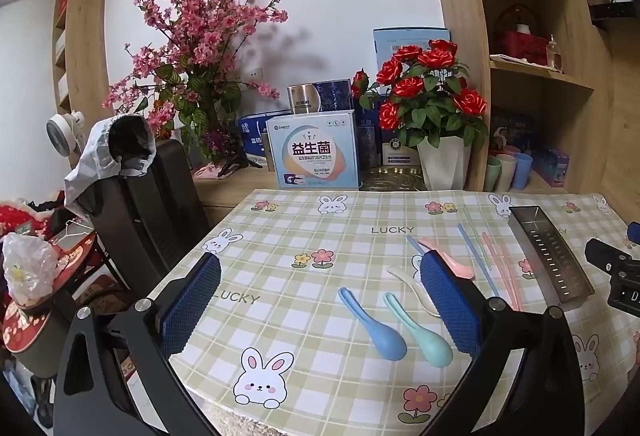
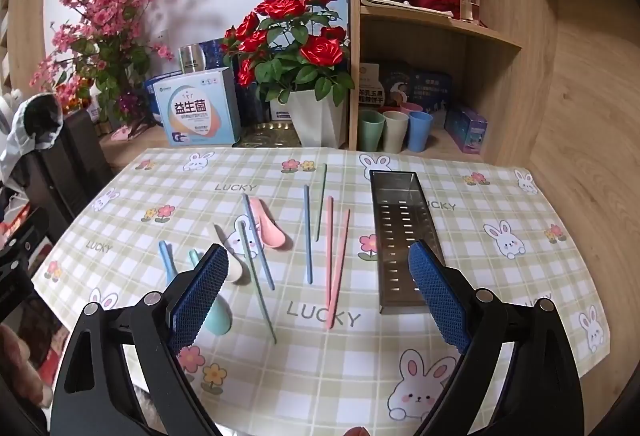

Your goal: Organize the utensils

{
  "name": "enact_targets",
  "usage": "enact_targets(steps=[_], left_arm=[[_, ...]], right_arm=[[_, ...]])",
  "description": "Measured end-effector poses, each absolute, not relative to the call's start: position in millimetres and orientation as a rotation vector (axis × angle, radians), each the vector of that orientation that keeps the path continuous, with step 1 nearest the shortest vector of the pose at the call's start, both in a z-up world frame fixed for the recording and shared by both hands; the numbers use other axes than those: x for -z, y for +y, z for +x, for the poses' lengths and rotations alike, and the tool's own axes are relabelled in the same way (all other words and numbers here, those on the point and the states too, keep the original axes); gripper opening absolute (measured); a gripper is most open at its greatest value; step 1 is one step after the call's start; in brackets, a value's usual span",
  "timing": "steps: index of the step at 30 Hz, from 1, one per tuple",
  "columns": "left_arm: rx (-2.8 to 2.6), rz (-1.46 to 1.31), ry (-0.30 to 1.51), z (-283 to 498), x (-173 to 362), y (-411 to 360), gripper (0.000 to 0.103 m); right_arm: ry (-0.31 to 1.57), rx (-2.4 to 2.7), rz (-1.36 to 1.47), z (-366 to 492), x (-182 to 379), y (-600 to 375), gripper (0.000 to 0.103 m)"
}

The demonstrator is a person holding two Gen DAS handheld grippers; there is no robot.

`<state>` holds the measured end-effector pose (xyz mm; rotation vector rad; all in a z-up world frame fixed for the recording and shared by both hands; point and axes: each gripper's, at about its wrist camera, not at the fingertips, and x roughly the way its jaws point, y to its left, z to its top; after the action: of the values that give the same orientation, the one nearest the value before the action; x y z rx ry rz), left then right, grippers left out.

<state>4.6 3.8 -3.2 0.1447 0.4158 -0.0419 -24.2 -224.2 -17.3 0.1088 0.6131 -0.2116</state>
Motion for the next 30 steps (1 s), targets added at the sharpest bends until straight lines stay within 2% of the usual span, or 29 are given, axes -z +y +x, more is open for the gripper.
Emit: enact_targets(steps=[30], left_arm=[[0.035,0.140,0.407,3.5,-3.0,7.8,0.098]], right_arm=[[0.612,0.210,0.111,-22.0,17.8,-223.8,0.089]])
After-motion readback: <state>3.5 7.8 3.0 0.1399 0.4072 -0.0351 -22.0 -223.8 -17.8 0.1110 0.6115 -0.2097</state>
